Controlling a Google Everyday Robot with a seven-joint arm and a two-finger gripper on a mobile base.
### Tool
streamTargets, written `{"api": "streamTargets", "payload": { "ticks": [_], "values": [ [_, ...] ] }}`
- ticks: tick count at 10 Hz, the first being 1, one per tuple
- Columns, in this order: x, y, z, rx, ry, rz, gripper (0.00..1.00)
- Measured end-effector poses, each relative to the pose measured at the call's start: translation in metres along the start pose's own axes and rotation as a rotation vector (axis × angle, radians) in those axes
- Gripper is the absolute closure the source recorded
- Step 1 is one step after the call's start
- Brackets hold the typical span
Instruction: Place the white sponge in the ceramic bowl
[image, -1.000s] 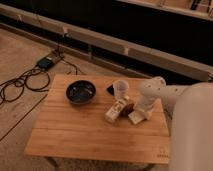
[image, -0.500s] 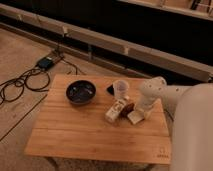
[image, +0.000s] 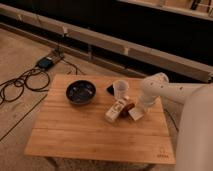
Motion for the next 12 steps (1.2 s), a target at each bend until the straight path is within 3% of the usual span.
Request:
{"api": "streamTargets", "payload": {
  "ticks": [5,9,12],
  "values": [
    [-0.013,0.04,-0.055,0.032,-0.144,-0.185,1.0],
    [-0.036,0.065,-0.102,0.1,-0.25,-0.298,1.0],
    [-0.044,0.099,-0.124,0.103,-0.312,-0.379,1.0]
  ]
}}
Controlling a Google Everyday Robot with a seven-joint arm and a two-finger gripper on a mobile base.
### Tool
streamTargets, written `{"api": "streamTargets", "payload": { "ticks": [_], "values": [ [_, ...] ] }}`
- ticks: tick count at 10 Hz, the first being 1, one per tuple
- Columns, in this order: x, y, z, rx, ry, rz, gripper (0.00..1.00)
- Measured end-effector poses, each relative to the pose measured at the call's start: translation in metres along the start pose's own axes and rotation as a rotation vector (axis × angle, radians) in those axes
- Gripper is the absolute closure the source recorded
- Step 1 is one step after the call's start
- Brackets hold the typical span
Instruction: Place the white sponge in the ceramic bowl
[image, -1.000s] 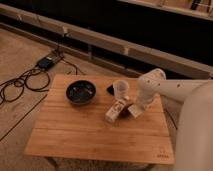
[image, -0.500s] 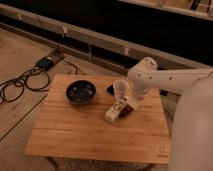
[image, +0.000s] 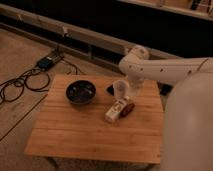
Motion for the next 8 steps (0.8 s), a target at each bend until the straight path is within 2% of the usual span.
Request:
{"api": "streamTargets", "payload": {
  "ticks": [2,4,6,8],
  "values": [
    [-0.017,0.023,-0.01,-0.01,-0.04,-0.054,1.0],
    [-0.032,0.033,-0.013,-0.013,-0.065,-0.087,1.0],
    [-0.048,0.047,-0.008,-0.019,-0.086,-0.124,1.0],
    [-0.057,0.057,0.008,-0.036,-0.096,-0.149,1.0]
  ]
}}
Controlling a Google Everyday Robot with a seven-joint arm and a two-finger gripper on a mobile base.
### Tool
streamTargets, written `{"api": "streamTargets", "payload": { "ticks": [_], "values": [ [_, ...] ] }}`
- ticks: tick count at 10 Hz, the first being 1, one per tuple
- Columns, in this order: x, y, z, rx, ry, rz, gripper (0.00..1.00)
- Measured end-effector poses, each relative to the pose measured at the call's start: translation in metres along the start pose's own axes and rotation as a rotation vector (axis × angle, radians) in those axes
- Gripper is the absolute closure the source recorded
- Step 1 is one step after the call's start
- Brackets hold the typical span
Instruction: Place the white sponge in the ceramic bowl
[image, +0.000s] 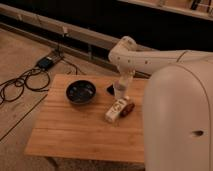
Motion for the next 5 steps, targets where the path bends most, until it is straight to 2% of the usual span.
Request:
{"api": "streamTargets", "payload": {
  "ticks": [3,5],
  "values": [
    [0.002,0.012,0.024,-0.028,-0.009,-0.05,1.0],
    [0.003,0.016,0.031,-0.038,-0.02,-0.079,1.0]
  ]
}}
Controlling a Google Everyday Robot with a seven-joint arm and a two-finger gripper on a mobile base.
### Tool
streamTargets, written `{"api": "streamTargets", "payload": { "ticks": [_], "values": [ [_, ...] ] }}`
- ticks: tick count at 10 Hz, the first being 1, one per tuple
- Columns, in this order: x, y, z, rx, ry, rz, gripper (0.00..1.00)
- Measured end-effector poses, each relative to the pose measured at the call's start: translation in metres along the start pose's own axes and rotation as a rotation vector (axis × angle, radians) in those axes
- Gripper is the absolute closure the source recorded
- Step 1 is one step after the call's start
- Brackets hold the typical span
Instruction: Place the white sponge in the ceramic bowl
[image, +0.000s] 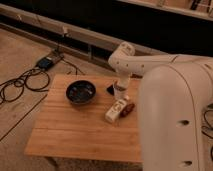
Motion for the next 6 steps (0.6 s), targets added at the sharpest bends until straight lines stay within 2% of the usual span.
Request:
{"api": "streamTargets", "payload": {
  "ticks": [1,2,6],
  "values": [
    [-0.0011,0.0015,0.0013,-0.004,-0.012,-0.012,0.99],
    [-0.0015,0.0032,0.0023,-0.009,-0.025,-0.02,0.93],
    [0.0038,0.0071,0.0006,-0.022,-0.055,-0.016,0.56]
  ]
}}
